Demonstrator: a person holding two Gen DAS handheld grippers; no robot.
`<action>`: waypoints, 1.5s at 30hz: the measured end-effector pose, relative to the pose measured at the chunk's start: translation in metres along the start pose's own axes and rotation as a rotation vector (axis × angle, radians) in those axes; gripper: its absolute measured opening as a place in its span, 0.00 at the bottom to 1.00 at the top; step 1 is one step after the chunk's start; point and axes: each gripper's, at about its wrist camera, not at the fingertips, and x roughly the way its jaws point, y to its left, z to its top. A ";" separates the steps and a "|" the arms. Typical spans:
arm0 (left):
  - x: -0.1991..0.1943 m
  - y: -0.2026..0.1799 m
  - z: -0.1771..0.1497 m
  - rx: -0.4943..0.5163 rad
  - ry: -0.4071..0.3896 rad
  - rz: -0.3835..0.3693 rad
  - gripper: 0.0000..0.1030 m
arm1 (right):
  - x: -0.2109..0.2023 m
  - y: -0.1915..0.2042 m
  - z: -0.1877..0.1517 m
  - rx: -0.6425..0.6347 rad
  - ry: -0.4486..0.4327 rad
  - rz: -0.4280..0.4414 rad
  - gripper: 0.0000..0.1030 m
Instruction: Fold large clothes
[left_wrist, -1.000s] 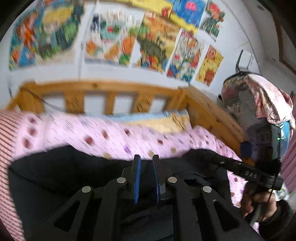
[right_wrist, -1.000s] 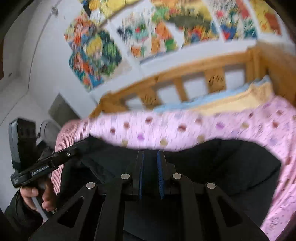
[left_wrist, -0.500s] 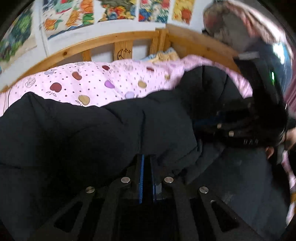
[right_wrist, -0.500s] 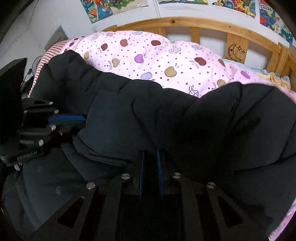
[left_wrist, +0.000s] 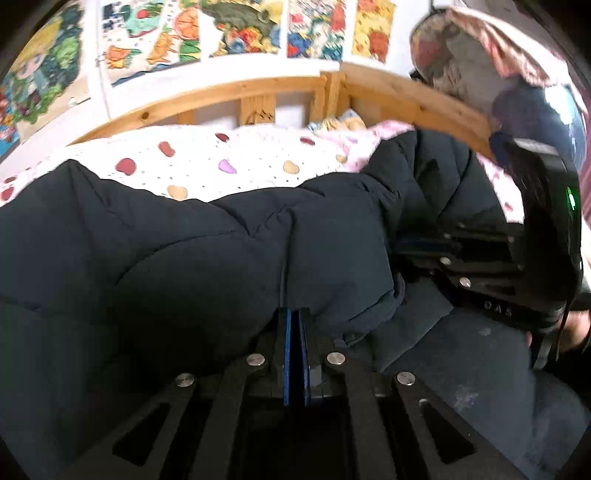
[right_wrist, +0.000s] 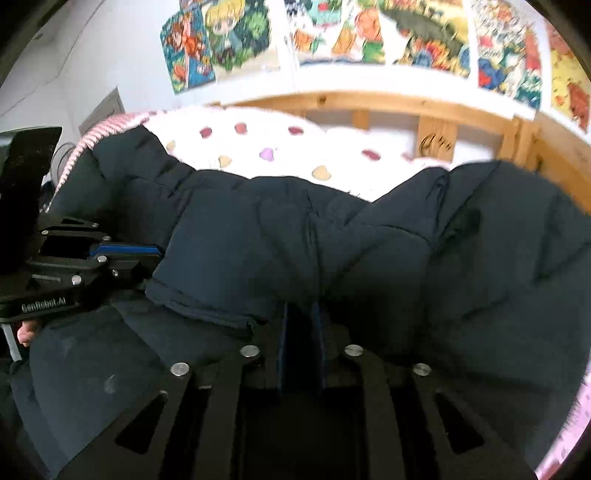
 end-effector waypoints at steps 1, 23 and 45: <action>-0.005 -0.001 0.000 -0.015 -0.007 0.000 0.08 | -0.009 0.002 -0.001 0.002 -0.017 -0.004 0.26; -0.148 -0.029 -0.031 -0.218 -0.203 0.129 0.96 | -0.186 0.016 -0.010 0.046 -0.193 -0.104 0.81; -0.289 -0.104 -0.116 -0.141 -0.329 0.224 1.00 | -0.336 0.059 -0.085 0.046 -0.299 -0.116 0.98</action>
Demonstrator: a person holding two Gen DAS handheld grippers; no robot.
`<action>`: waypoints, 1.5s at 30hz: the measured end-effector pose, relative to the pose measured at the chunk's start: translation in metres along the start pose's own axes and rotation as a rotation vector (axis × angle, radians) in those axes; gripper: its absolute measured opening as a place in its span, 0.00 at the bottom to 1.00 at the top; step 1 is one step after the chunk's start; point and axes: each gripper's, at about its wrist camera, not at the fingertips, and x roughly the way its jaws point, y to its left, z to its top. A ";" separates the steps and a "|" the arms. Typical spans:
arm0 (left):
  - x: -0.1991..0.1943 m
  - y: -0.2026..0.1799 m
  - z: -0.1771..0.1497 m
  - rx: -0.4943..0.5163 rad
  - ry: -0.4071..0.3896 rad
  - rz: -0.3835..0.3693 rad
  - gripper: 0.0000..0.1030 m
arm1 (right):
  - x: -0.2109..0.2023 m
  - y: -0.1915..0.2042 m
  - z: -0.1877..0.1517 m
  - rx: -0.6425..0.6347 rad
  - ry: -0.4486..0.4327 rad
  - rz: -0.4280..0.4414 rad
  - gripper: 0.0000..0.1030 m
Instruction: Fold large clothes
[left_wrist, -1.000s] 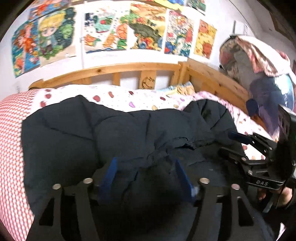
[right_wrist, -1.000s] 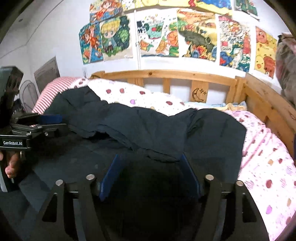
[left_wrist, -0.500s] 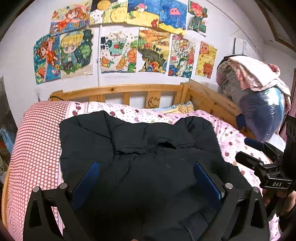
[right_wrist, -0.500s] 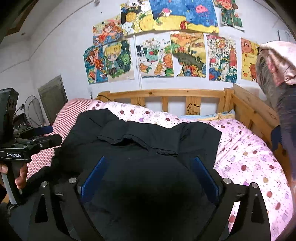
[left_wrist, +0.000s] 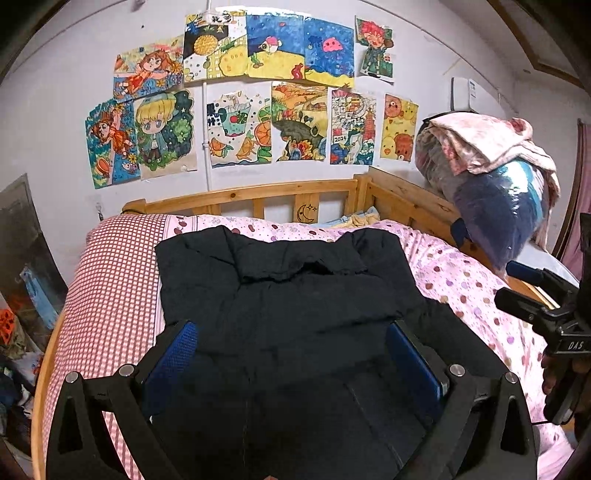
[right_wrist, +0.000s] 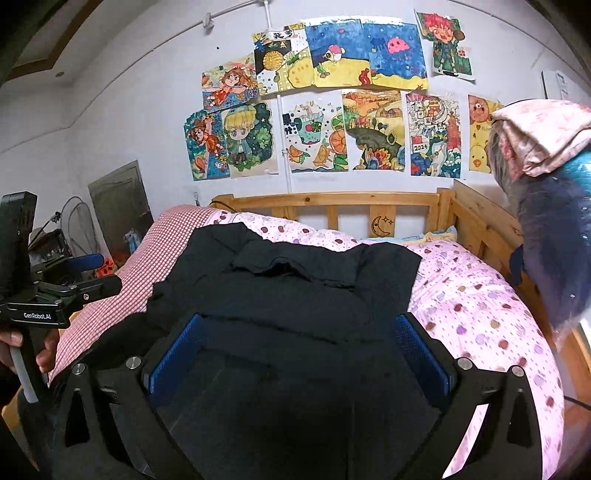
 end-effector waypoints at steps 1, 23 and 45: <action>-0.007 -0.001 -0.004 0.002 -0.005 0.000 1.00 | -0.008 0.001 -0.003 -0.002 -0.002 0.001 0.98; -0.118 -0.019 -0.086 0.071 -0.042 -0.006 1.00 | -0.118 0.030 -0.086 -0.013 -0.007 0.013 0.98; -0.133 -0.018 -0.180 0.130 0.032 -0.018 1.00 | -0.135 0.024 -0.175 -0.033 0.076 -0.042 0.98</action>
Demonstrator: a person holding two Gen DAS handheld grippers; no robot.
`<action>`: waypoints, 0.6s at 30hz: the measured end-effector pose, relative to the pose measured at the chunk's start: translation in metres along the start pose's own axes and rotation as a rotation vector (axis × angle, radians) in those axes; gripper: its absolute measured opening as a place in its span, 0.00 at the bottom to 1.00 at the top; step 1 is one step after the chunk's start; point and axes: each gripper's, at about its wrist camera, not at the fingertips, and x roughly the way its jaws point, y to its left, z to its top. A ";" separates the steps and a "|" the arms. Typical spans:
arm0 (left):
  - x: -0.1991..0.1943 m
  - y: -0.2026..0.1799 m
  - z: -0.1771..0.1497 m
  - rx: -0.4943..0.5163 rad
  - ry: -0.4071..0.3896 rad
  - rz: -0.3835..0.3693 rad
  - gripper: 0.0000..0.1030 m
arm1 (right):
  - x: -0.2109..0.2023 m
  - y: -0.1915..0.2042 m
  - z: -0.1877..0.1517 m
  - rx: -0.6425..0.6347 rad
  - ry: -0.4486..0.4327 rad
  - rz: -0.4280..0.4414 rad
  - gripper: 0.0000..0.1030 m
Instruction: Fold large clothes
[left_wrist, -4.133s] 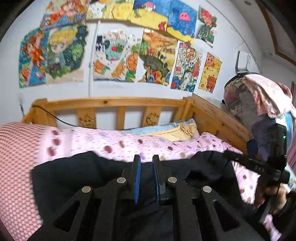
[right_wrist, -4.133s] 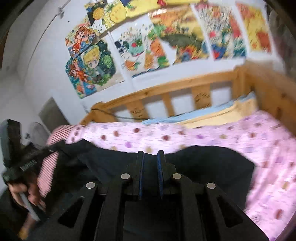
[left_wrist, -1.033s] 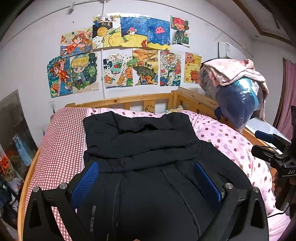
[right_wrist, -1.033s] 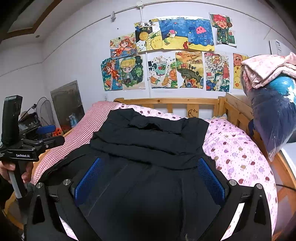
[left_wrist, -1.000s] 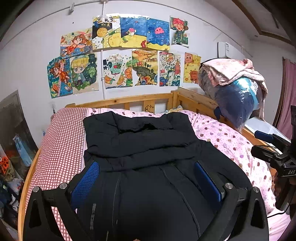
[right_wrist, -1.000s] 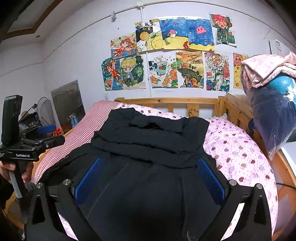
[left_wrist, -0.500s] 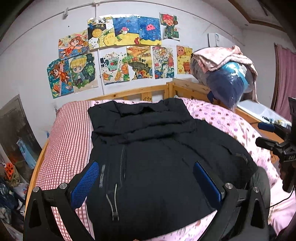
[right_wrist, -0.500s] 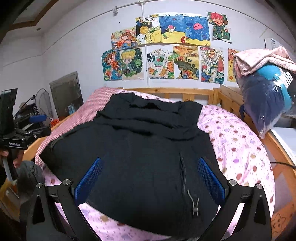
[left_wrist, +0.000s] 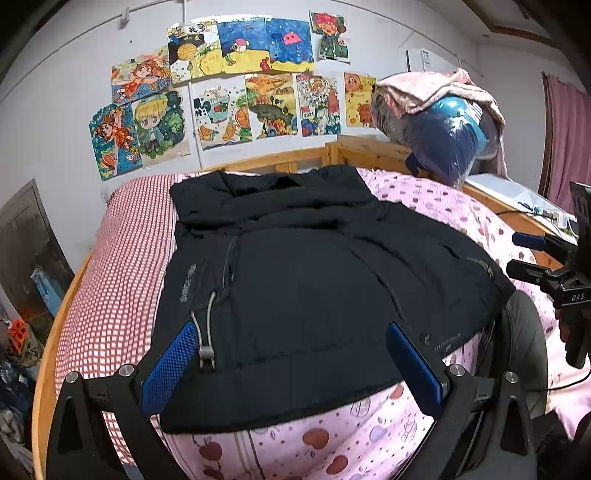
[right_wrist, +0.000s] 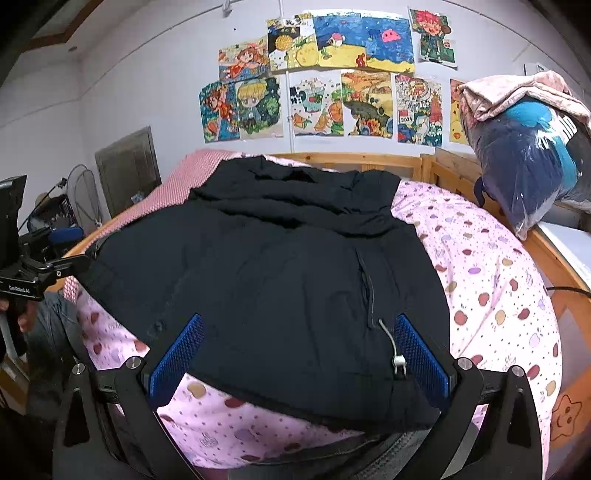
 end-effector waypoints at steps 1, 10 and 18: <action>0.001 0.001 -0.003 0.001 0.003 -0.003 1.00 | 0.001 -0.001 -0.002 0.001 0.008 -0.001 0.98; 0.013 0.002 -0.025 0.017 0.045 -0.001 1.00 | 0.018 -0.003 -0.023 -0.026 0.109 -0.013 0.98; 0.018 -0.010 -0.040 0.108 0.061 -0.005 1.00 | 0.033 0.003 -0.041 -0.086 0.202 0.001 0.98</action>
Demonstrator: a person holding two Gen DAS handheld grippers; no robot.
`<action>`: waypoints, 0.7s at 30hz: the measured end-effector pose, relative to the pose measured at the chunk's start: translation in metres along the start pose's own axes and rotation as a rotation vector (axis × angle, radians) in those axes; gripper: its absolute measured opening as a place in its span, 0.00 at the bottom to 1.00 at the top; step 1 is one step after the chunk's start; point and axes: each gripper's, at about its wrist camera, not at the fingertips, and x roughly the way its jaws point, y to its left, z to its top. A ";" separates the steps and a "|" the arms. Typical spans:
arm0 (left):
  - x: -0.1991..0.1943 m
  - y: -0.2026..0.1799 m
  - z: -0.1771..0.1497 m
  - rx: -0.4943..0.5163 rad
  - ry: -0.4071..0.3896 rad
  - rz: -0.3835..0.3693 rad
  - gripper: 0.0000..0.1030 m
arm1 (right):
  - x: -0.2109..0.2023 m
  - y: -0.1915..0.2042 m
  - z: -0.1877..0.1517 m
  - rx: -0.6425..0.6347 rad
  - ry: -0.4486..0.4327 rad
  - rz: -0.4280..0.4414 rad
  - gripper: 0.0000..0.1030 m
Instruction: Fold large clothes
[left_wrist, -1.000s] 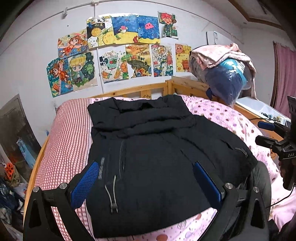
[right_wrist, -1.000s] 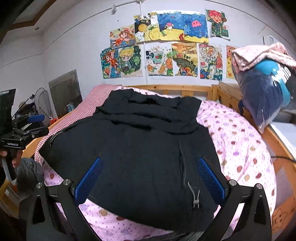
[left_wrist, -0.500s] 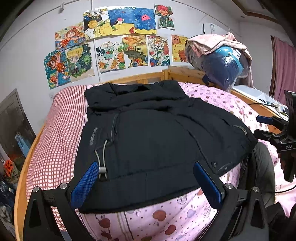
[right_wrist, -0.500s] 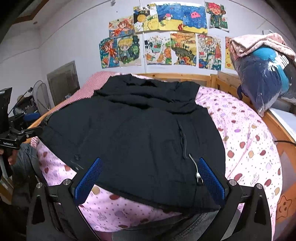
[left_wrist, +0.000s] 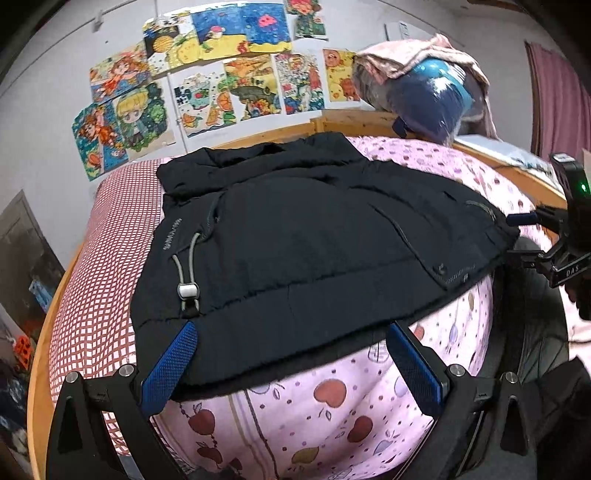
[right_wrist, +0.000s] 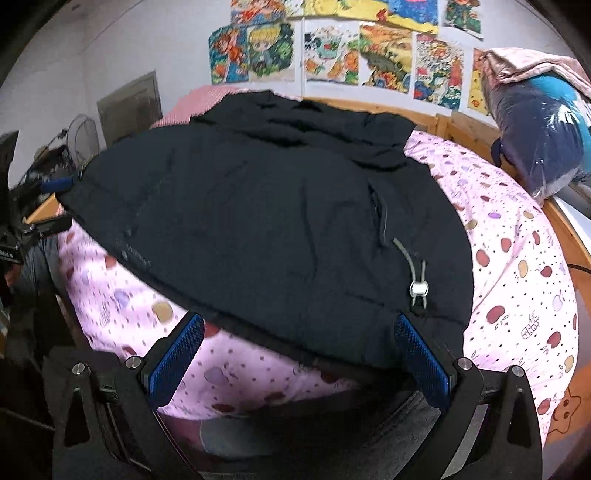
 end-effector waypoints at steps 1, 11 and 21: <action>0.001 -0.002 -0.001 0.012 0.004 0.000 1.00 | 0.002 0.001 -0.001 -0.009 0.010 -0.001 0.98; 0.017 -0.014 -0.013 0.080 0.054 0.010 1.00 | 0.019 0.009 -0.008 -0.071 0.075 -0.040 0.98; 0.027 -0.027 -0.025 0.116 0.042 0.102 1.00 | 0.024 0.022 0.000 -0.098 0.038 -0.168 0.98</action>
